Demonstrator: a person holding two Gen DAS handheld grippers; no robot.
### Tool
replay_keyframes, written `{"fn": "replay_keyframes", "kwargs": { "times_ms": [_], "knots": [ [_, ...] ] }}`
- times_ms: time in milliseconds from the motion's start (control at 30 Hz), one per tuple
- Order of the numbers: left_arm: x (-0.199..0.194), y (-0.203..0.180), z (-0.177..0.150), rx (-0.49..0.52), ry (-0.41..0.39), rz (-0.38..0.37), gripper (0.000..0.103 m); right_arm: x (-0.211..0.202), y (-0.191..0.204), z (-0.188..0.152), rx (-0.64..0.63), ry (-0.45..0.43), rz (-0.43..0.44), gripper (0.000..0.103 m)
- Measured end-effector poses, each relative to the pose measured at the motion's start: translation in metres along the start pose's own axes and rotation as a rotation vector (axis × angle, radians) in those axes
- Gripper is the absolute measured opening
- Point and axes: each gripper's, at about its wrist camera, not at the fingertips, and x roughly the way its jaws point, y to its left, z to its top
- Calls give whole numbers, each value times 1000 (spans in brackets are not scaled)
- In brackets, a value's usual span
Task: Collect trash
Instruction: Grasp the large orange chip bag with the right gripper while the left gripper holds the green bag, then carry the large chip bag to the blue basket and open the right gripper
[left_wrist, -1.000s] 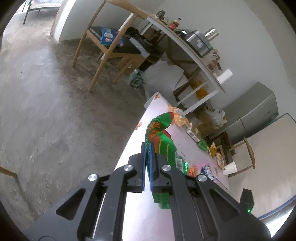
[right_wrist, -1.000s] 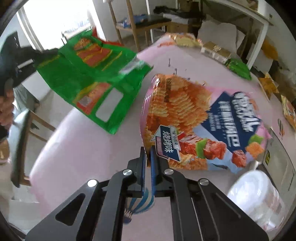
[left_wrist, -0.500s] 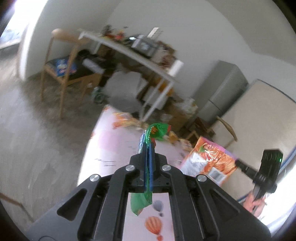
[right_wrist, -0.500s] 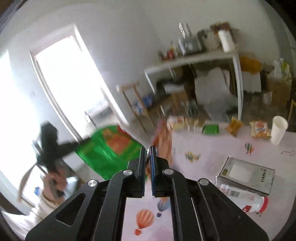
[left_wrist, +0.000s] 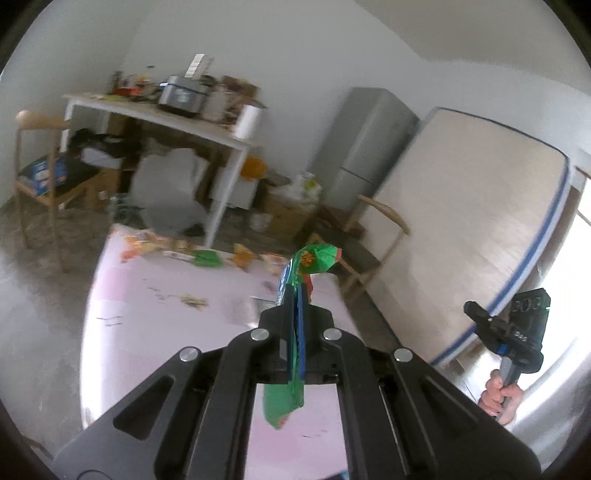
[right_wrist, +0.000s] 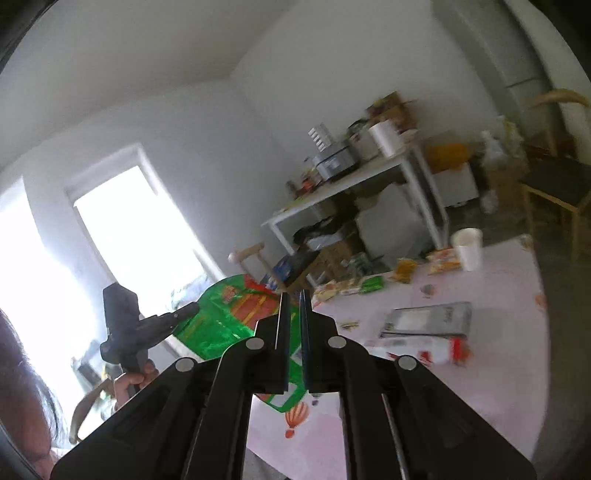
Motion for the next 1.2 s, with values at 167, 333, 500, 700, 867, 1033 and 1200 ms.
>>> {"fn": "replay_keyframes", "kwargs": {
  "times_ms": [167, 333, 500, 700, 867, 1033, 1200],
  "knots": [
    [4, -84, -12, 114, 48, -127, 0, -107, -29, -32, 58, -125, -137, 5],
    [16, -144, -30, 172, 87, -201, 0, -156, -75, -88, 129, -103, -279, 6],
    [30, -147, -26, 160, 95, -201, 0, -115, -159, -131, 278, 26, -310, 87],
    [45, -131, -23, 150, 104, -154, 0, -64, -290, -170, 593, 121, -356, 90],
    [61, -116, -26, 117, 125, -124, 0, -38, -351, -192, 802, 19, -149, 90],
    [76, -108, -26, 103, 144, -100, 0, -16, -335, -180, 704, -19, -58, 85],
    [85, -113, -31, 133, 156, -94, 0, 12, -316, -169, 573, 110, -171, 10]
  ]
}}
